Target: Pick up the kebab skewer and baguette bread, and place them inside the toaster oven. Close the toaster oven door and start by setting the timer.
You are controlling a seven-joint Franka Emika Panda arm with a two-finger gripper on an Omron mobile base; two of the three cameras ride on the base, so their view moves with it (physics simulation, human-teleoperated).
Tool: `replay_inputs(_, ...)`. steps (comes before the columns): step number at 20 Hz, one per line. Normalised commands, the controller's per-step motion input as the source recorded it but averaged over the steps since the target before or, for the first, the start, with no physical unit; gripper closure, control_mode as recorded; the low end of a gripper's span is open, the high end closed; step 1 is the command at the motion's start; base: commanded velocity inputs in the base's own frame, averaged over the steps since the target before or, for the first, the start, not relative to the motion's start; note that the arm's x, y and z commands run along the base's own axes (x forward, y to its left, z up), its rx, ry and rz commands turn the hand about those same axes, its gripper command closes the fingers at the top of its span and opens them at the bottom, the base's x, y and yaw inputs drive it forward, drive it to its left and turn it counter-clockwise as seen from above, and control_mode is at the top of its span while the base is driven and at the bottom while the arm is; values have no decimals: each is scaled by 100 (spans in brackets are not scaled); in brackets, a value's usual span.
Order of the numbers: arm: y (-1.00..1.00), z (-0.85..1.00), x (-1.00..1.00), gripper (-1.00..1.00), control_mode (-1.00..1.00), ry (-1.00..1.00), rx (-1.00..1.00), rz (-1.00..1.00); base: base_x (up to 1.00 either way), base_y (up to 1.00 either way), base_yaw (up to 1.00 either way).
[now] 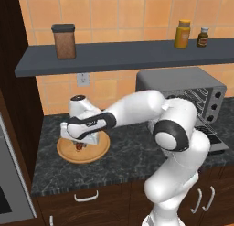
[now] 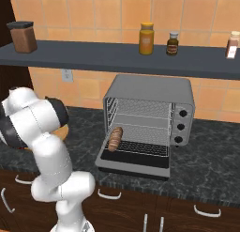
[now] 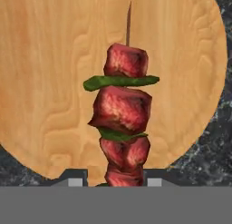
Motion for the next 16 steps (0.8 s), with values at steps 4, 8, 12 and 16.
replay_inputs(4, -100, 93, -91, 100, -100, -7, 1, 32, 0, 0, 0)
replay_inputs(8, -100, 79, -67, 100, -100, 0, 0, 20, 0, 0, 0)
replay_inputs(12, -100, 69, -57, 100, -100, 0, 0, 11, 0, 0, 0)
replay_inputs(16, -100, 36, -30, 100, -100, 0, 0, 4, 0, 0, 0)
